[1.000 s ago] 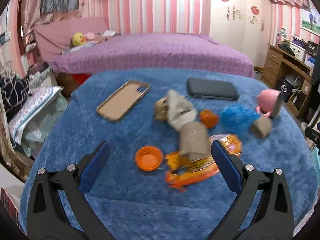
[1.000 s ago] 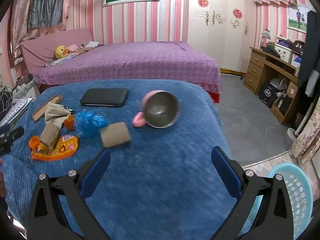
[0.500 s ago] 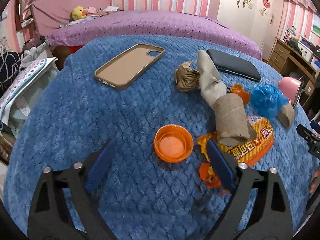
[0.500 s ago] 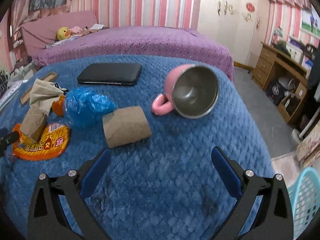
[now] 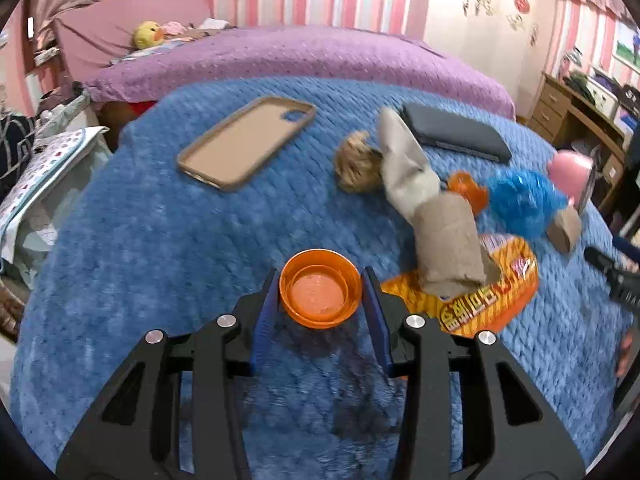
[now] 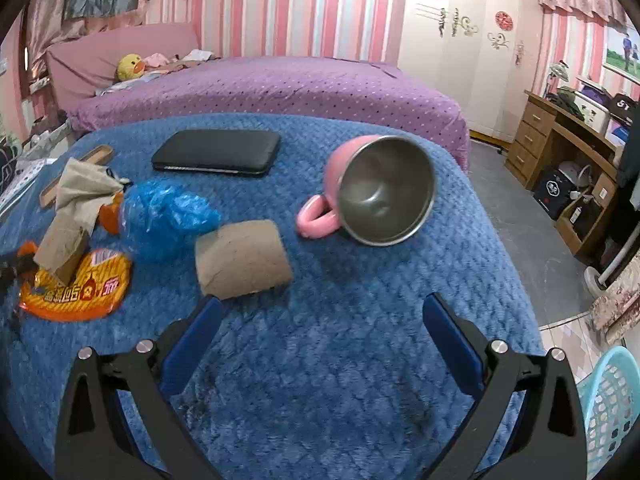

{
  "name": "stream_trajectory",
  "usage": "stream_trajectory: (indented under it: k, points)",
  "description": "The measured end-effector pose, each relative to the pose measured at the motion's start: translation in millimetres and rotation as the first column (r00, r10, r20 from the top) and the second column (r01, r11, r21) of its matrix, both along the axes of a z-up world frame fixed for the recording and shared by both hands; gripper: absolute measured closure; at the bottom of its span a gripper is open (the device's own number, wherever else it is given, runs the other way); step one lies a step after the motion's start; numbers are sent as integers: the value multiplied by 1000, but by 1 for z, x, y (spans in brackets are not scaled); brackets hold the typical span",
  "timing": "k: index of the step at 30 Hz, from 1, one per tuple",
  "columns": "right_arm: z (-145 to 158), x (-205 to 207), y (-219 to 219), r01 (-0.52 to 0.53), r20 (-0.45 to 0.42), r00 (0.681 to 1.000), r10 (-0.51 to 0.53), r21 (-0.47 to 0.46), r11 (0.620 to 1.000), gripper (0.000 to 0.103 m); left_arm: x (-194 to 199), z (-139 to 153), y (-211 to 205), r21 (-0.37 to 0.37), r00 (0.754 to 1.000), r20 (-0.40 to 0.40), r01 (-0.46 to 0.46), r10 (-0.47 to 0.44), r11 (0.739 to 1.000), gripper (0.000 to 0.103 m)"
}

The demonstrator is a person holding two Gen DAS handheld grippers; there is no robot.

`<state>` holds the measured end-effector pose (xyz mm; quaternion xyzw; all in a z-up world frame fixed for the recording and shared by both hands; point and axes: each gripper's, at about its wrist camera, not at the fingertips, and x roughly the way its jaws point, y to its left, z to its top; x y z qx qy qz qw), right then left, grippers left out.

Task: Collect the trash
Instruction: 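Grasp the orange lid with the left tool while the right tool grasps the cardboard tube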

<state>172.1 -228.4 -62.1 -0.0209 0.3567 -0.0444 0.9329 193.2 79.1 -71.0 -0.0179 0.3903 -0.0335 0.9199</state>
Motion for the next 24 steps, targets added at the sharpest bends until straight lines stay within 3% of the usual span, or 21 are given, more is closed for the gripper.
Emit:
stream_trajectory:
  k: [9,11,13,15,24]
  points:
    - [-6,25,23,-61,-30,998,61,-8,998,6,2,11,18,8,996,43,-73,73,997,63]
    - [-8,31,24,-74,-46,996,74,5,997,19,3,11,17,13,997,43,-71,70,997,63]
    - [-11,34,21,-89,-67,994,91,40,995,40,3,11,16,20,997,47,-66,65,998,63]
    - [-11,33,20,-113,-64,991,118,70,991,49,2,12,14,28,997,54,-64,62,998,63]
    - [6,-2,18,-134,-10,991,135,38,990,49,-14,27,4,-1,995,79,-61,61,998,63]
